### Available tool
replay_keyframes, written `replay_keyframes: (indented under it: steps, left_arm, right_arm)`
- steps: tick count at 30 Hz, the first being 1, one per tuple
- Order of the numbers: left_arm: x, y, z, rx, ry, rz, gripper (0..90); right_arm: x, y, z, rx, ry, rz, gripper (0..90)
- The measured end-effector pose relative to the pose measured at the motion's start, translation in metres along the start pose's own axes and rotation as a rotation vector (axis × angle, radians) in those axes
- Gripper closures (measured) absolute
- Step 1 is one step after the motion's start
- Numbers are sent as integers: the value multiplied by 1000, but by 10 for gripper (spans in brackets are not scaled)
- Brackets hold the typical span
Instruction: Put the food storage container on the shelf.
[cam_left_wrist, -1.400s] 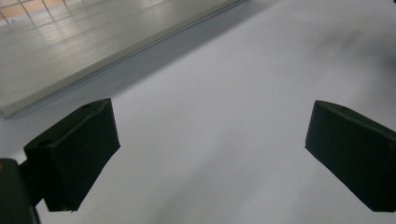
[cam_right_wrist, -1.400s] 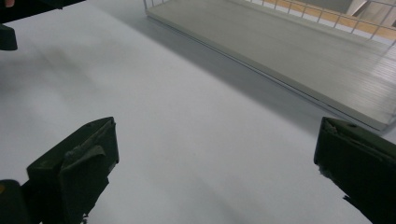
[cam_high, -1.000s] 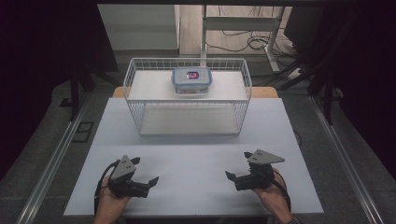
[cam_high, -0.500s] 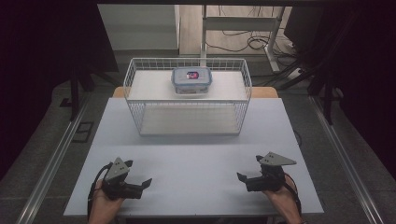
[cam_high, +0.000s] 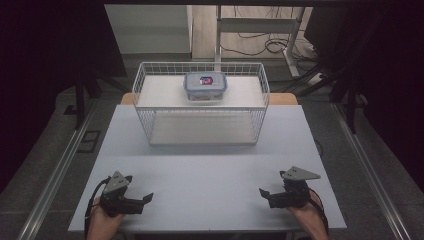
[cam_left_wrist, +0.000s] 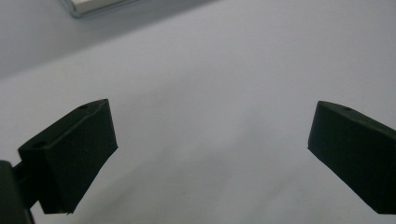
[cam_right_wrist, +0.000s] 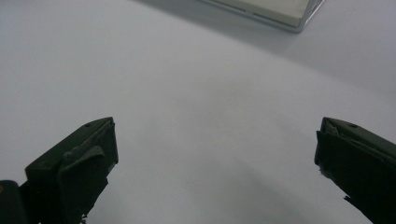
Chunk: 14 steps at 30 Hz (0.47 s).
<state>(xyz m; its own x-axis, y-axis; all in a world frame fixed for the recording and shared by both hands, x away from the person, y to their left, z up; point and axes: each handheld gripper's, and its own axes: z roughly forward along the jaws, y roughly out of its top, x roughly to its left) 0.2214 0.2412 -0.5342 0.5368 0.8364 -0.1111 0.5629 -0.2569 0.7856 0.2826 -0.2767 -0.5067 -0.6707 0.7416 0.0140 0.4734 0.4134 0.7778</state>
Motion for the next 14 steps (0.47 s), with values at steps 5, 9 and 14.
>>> replay_keyframes:
  steps: [5, 9, 14]
  left_arm:
    - [3, -3, 6, 38, -10, -13, 0]
    - [3, -5, 10, 74, 2, -1, 0]
    - [2, -4, 11, 83, -2, 0, 0]
  right_arm:
    - [1, -3, 6, 48, 14, -3, 0]
    - [2, -4, 10, 86, 17, -3, 0]
    - [2, -6, 13, 118, 11, -12, 0]
